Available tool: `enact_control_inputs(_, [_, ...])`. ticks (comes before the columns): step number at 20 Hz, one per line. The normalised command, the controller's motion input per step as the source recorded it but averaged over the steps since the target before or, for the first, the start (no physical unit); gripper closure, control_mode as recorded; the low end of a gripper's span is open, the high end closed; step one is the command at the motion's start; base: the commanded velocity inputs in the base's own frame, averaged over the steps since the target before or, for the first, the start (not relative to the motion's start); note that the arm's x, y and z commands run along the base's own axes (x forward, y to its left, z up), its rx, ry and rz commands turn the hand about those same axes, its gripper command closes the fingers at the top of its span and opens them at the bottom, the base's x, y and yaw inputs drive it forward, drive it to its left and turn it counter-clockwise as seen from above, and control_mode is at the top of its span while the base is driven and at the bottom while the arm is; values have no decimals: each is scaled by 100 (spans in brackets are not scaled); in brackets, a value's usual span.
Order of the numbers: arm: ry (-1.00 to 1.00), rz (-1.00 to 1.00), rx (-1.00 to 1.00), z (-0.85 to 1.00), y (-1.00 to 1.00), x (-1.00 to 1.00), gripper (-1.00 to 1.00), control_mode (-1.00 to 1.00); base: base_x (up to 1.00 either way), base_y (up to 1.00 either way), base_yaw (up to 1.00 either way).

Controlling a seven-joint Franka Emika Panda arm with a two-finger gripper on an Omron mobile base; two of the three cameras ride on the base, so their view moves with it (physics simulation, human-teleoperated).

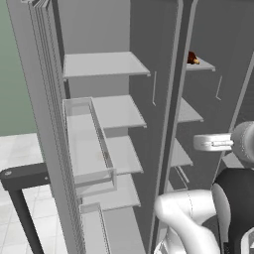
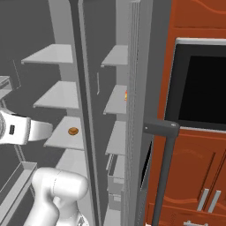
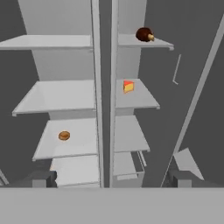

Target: There's a steak in the fridge that needs to be moved to the freezer for freezing. Pick up the steak from the fridge, place it on any shelf in the freezer, and close the fridge and freezer doors when done.

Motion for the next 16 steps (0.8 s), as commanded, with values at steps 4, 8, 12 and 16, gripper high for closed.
enact_control_inputs(4, [1,0,1,0,15,-14,-100,-100,0,0,0])
enact_control_inputs(8, [0,0,0,0,0,0,-100,100,-31,2,4])
enact_control_inputs(12, [0,0,0,0,0,0,-100,100,-96,4,13])
enact_control_inputs(16, [0,0,0,0,0,0,-100,100,-99,9,11])
